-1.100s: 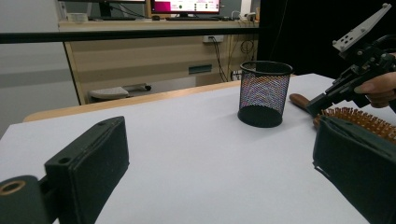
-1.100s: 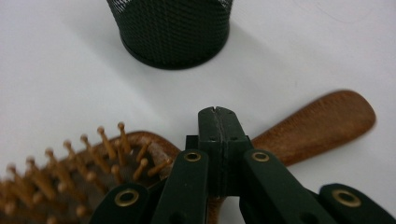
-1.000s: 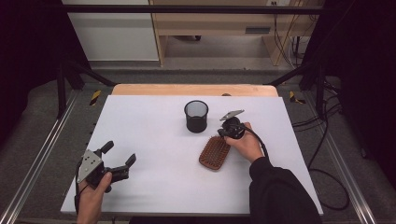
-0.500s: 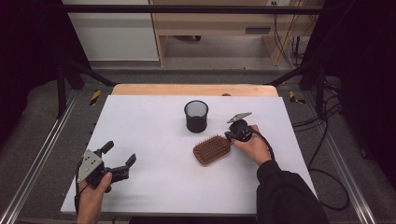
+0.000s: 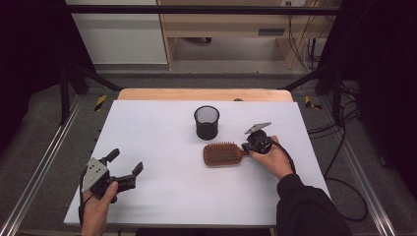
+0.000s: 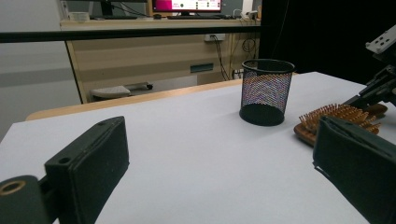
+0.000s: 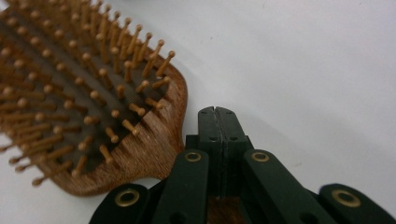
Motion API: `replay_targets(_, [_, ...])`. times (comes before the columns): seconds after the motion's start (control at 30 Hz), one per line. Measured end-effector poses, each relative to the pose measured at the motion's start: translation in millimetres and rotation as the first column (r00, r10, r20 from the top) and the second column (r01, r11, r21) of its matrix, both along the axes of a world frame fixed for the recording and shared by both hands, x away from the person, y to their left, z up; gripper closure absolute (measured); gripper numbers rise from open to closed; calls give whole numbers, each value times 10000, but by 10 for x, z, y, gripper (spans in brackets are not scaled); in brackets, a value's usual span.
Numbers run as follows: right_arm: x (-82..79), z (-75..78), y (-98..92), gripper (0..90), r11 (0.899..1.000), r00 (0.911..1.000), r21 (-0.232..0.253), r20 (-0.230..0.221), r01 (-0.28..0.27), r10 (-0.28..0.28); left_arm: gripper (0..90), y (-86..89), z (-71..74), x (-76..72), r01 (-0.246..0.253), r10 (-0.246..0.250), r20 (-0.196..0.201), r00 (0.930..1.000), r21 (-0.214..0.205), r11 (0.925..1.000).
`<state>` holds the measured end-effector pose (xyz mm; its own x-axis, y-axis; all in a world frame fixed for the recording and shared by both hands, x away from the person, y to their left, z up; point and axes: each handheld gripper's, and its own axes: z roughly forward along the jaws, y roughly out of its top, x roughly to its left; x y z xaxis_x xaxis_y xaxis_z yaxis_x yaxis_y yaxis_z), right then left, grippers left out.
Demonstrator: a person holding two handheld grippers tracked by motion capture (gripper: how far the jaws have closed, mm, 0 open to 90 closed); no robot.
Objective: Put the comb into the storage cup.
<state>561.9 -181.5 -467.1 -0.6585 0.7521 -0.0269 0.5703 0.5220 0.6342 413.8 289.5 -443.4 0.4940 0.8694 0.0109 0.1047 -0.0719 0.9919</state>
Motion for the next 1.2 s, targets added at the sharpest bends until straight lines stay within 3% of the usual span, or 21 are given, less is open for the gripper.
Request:
replay_targets(0.4, [-164, -13, -12, 900, 9993, 9992, 8, -175, -368, 368, 35, 8, -4, -2, -61, 61, -28, 10000, -20, 10000])
replay_targets(1.2, [-319, 1, -45, 900, 9984, 9969, 114, -549, -549, 555, 36, 16, -4, -2, -74, 74, -28, 10000, -1, 10000])
